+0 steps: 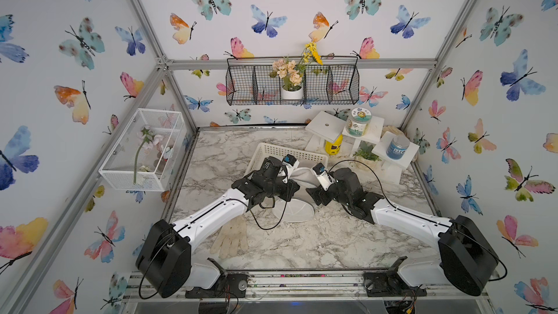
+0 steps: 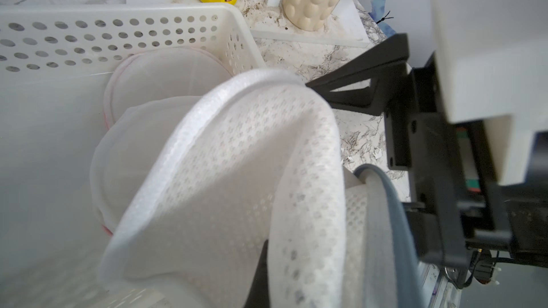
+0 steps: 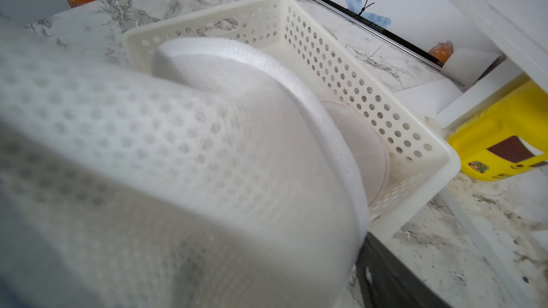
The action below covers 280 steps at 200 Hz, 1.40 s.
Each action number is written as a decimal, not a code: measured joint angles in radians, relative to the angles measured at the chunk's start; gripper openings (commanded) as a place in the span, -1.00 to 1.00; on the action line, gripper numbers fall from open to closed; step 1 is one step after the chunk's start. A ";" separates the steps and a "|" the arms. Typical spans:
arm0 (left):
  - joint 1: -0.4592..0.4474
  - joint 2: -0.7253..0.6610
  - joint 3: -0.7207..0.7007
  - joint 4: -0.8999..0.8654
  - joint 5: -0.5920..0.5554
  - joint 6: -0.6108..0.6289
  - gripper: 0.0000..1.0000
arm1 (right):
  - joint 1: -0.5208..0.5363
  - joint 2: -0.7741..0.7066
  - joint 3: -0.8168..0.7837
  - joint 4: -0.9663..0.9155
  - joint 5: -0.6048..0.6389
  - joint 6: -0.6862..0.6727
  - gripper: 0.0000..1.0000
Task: Turn the laundry bag inside out
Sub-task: Turn over the laundry bag.
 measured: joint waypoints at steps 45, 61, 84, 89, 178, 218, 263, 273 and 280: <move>0.000 -0.052 -0.047 0.002 0.019 0.093 -1.00 | -0.010 0.009 0.000 -0.001 -0.093 -0.060 0.54; 0.000 -0.070 -0.063 0.002 0.019 0.123 -1.00 | -0.020 0.008 0.001 -0.003 -0.151 -0.082 0.40; 0.000 -0.093 -0.087 0.000 0.019 0.153 -1.00 | -0.033 0.006 0.001 -0.009 -0.229 -0.114 0.11; 0.000 -0.095 -0.091 0.000 0.019 0.158 -1.00 | -0.035 0.005 0.001 -0.010 -0.243 -0.116 0.05; 0.004 -0.164 -0.113 -0.001 -0.033 0.244 -0.38 | -0.043 -0.006 0.043 -0.076 -0.380 -0.200 -0.93; 0.005 -0.233 -0.113 0.005 -0.106 0.312 0.24 | -0.043 -0.023 0.092 -0.128 -0.420 -0.223 -0.95; 0.004 -0.286 -0.112 0.014 -0.197 0.438 0.58 | -0.043 -0.031 0.166 -0.219 -0.447 -0.260 -0.95; 0.004 -0.292 -0.112 0.022 -0.209 0.470 0.93 | -0.043 -0.031 0.179 -0.240 -0.453 -0.268 -0.95; 0.003 -0.295 -0.112 0.030 -0.218 0.484 0.95 | -0.043 -0.031 0.186 -0.252 -0.457 -0.274 -0.95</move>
